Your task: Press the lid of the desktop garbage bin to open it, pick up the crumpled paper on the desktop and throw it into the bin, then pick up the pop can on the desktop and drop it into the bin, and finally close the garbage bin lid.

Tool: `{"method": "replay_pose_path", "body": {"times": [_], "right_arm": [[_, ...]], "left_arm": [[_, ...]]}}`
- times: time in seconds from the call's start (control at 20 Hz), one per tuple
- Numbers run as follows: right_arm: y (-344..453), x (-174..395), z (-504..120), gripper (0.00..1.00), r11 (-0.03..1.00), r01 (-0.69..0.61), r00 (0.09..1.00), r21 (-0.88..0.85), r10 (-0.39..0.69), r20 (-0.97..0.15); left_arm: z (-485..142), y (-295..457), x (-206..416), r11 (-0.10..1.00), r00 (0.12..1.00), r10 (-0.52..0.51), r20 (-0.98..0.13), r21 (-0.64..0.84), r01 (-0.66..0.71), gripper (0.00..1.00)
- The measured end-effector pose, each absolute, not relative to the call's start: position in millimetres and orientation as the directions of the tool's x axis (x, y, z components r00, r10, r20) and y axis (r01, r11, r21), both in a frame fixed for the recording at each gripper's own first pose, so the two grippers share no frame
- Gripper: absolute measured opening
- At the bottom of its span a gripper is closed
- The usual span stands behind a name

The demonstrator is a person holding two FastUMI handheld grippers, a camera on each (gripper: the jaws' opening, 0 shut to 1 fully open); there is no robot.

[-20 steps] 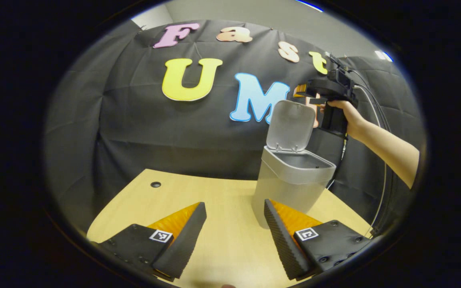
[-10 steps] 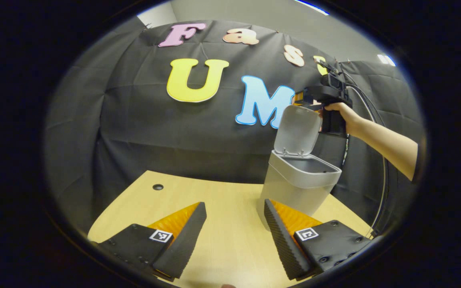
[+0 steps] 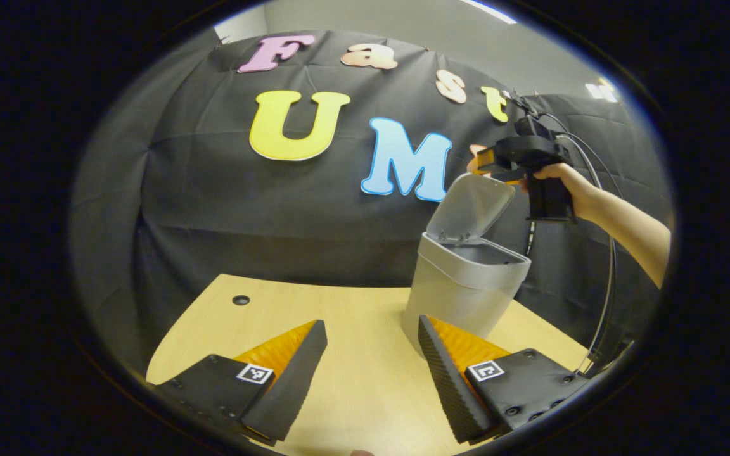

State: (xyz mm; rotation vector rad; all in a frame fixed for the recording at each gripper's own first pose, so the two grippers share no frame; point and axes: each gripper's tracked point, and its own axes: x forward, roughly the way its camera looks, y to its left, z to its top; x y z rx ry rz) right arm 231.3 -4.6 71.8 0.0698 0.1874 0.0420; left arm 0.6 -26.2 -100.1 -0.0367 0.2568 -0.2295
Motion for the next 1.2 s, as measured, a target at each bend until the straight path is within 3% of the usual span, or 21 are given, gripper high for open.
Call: {"method": "replay_pose_path", "body": {"times": [0.55,0.9,1.2], "right_arm": [[9,174,-4,0.93,0.997,-0.079,0.968,-0.005,0.075,-0.238],[11,157,-32,0.93,0.988,-0.067,0.961,0.136,0.100,-0.259],[13,147,-53,0.94,0.993,-0.053,0.957,0.109,0.082,-0.277]], "left_arm": [[-104,-54,-24,0.979,0.950,-0.201,-0.239,-0.073,0.189,0.96],[-104,-63,-23,0.980,0.950,-0.201,-0.238,-0.054,0.193,0.96],[-107,-74,-20,0.973,0.941,-0.231,-0.247,-0.046,0.227,0.96]]}}
